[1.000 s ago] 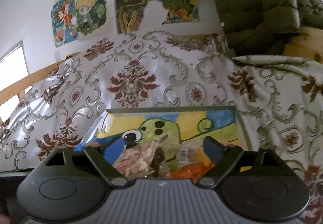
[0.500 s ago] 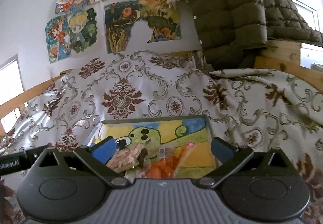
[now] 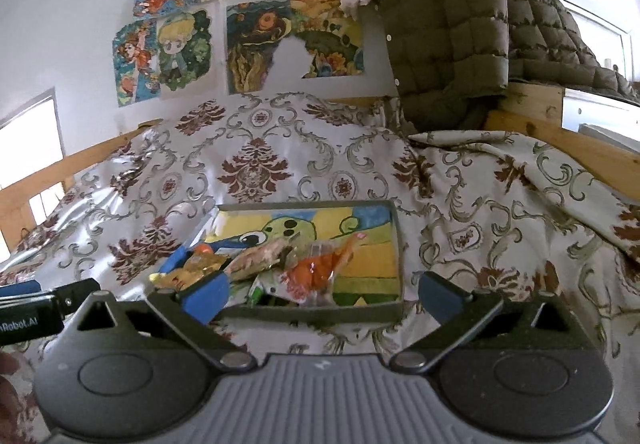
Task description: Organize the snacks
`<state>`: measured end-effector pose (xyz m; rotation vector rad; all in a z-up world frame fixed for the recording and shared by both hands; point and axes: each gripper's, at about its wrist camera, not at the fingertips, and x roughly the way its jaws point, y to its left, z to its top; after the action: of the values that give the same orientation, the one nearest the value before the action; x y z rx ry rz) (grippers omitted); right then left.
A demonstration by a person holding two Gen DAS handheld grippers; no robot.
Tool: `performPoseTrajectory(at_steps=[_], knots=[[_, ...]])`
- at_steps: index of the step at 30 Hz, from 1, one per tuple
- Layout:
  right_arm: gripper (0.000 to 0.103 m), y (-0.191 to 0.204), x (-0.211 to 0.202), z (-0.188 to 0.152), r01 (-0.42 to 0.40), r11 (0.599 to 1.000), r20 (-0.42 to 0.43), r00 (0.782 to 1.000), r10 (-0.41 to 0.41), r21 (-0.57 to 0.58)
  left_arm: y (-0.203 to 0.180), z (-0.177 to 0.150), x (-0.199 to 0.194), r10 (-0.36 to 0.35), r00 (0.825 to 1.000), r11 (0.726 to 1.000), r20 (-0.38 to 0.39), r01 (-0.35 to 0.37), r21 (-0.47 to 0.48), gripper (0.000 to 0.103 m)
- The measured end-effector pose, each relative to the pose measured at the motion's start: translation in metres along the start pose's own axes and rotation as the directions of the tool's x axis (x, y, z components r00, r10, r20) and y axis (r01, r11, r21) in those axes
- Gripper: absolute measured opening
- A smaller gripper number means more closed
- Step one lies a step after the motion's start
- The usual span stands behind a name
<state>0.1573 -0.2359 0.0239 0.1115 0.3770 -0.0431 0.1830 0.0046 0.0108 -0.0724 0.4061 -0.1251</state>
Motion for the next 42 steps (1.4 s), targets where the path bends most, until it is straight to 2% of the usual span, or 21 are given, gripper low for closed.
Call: performPoseTrajectory(at_steps=[10, 19, 30, 42], knots=[[0.103, 0.011, -0.044, -0.033, -0.015, 0.997, -0.036, 0.999, 0.012, -0.074, -0.007, -0.025, -0.041, 0.022, 0.999, 0.999, -0.023, -0.021, 0.043, 0.102], [0.103, -0.002, -0.066, -0.045, 0.009, 0.999, -0.042, 0.999, -0.011, -0.039, -0.012, -0.043, -0.056, 0.043, 0.997, 0.997, -0.066, -0.039, 0.063, 0.102], [0.103, -0.009, -0.077, -0.053, 0.021, 1.000, -0.055, 0.998, -0.022, -0.017, -0.010, -0.048, -0.067, 0.076, 0.994, 0.996, -0.076, -0.073, 0.042, 0.102], [0.103, -0.008, -0.074, -0.055, 0.015, 1.000, -0.070, 0.997, -0.016, -0.015, -0.012, -0.048, -0.069, 0.082, 0.993, 0.995, -0.079, -0.078, 0.055, 0.102]])
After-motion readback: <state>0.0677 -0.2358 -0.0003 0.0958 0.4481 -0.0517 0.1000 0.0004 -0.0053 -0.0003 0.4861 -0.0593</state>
